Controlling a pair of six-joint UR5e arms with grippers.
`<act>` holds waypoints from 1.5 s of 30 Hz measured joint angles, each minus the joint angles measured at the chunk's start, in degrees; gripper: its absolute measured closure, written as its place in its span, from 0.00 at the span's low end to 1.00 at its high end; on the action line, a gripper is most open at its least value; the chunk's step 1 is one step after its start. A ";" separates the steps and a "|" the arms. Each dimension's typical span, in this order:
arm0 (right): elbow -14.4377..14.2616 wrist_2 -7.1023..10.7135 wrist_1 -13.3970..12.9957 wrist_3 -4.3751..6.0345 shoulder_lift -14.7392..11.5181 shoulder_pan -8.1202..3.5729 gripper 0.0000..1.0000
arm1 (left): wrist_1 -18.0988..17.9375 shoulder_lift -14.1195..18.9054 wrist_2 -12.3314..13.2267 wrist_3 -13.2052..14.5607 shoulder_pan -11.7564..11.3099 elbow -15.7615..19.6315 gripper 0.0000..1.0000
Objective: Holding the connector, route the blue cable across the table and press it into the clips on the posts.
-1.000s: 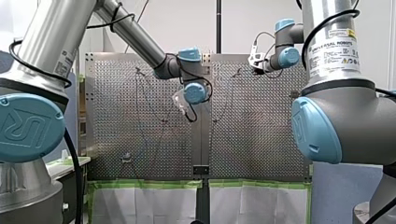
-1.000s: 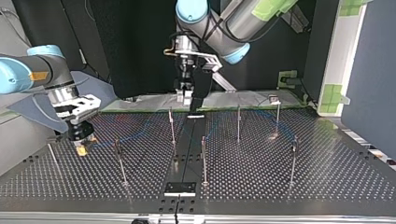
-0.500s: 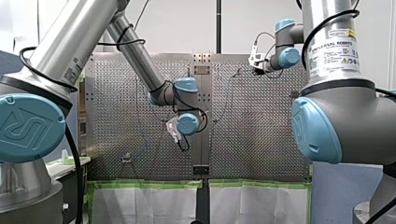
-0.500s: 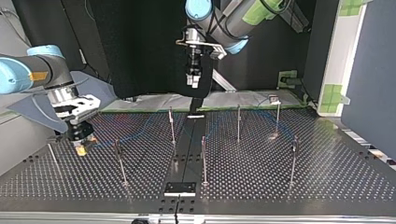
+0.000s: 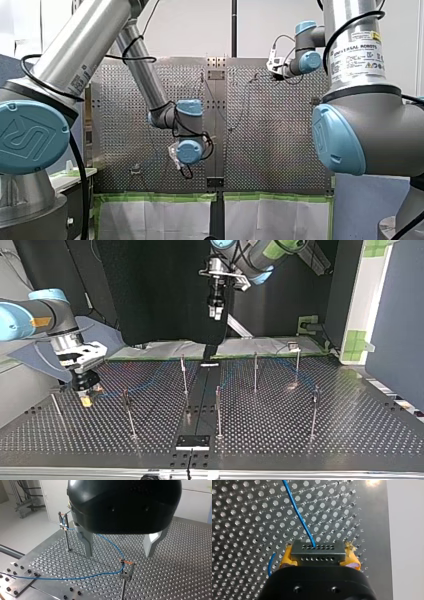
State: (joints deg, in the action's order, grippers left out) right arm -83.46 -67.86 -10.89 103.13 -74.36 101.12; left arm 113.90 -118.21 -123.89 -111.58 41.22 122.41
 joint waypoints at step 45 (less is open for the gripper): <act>0.00 0.00 0.07 -0.02 0.03 0.00 1.00 | -10.43 -0.03 0.01 0.05 -0.33 10.42 0.00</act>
State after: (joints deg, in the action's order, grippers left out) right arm -83.46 -67.86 -10.82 103.11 -74.33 101.12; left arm 103.46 -118.24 -123.88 -111.53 40.89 132.83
